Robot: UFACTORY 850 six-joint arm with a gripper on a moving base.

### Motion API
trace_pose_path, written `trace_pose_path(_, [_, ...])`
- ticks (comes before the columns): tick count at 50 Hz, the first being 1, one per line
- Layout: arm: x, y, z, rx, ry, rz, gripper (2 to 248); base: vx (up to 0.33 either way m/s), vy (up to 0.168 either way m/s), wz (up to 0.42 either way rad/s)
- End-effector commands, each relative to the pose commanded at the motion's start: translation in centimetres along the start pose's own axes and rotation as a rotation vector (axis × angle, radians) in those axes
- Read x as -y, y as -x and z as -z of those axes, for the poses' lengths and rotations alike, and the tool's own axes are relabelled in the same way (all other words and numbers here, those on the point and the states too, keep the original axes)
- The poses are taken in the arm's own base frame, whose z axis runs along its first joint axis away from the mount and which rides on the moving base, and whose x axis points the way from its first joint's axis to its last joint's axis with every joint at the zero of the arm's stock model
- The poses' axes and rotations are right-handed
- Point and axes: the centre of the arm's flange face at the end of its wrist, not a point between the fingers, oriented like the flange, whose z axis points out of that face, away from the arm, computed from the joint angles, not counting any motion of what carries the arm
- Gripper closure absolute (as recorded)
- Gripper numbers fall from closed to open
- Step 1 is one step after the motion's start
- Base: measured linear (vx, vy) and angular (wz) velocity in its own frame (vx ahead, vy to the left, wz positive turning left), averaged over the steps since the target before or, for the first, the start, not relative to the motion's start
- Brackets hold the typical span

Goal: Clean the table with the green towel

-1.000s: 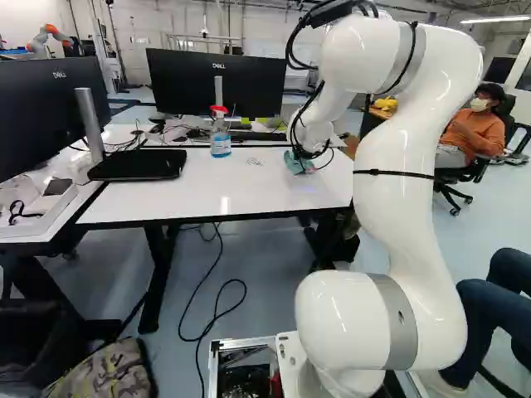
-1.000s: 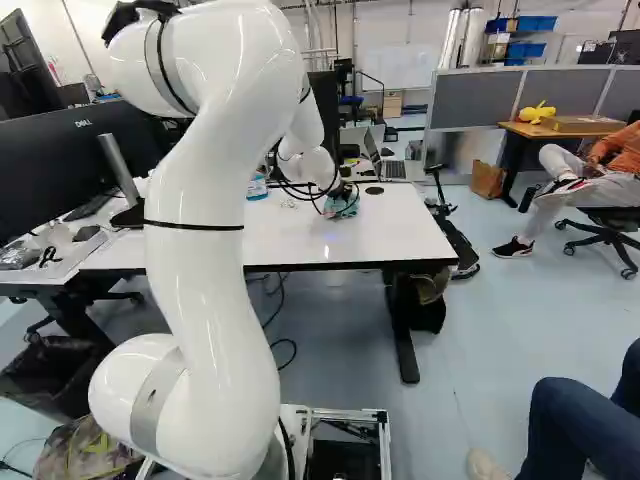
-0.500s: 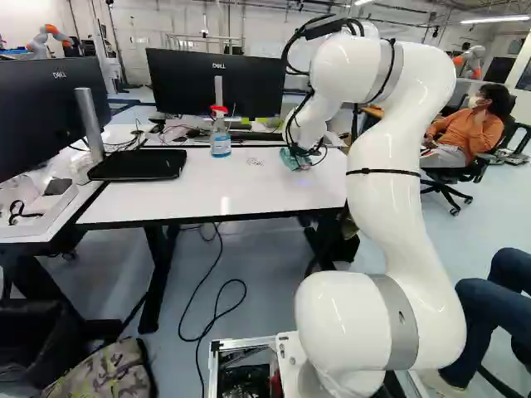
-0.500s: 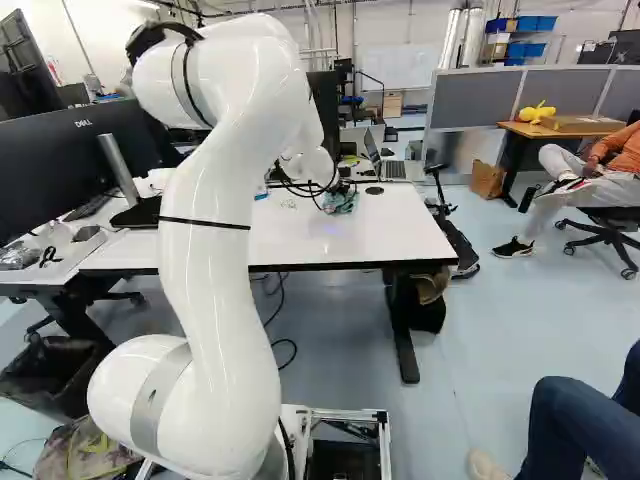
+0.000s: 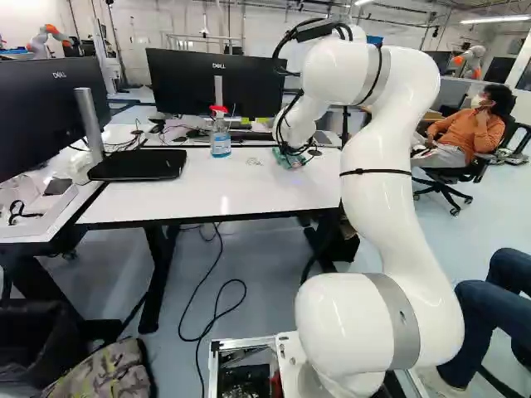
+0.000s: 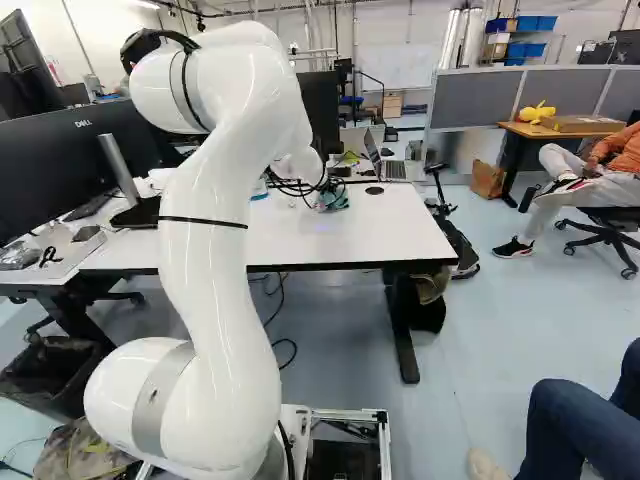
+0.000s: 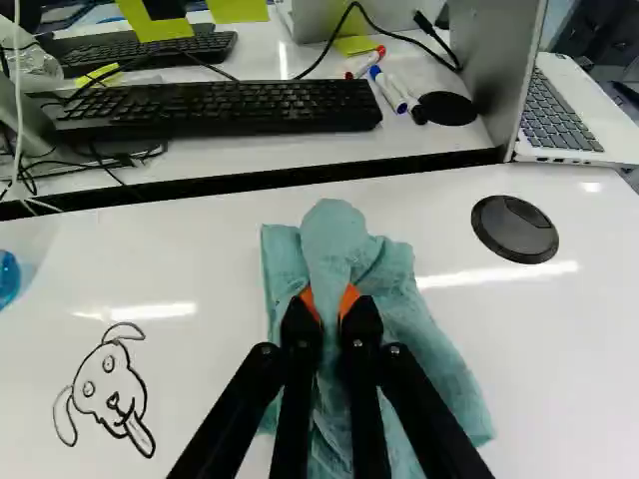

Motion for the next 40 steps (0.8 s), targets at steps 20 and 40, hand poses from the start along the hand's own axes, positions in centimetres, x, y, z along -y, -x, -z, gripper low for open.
trace_pose_path(20, [2.1,1.3,2.1,0.021,-0.025,0.02,213,0.0,0.0,0.0])
trace_pose_path(40, [1.9,3.2,5.3,0.05,-0.024,0.02,213,0.0,0.0,0.0])
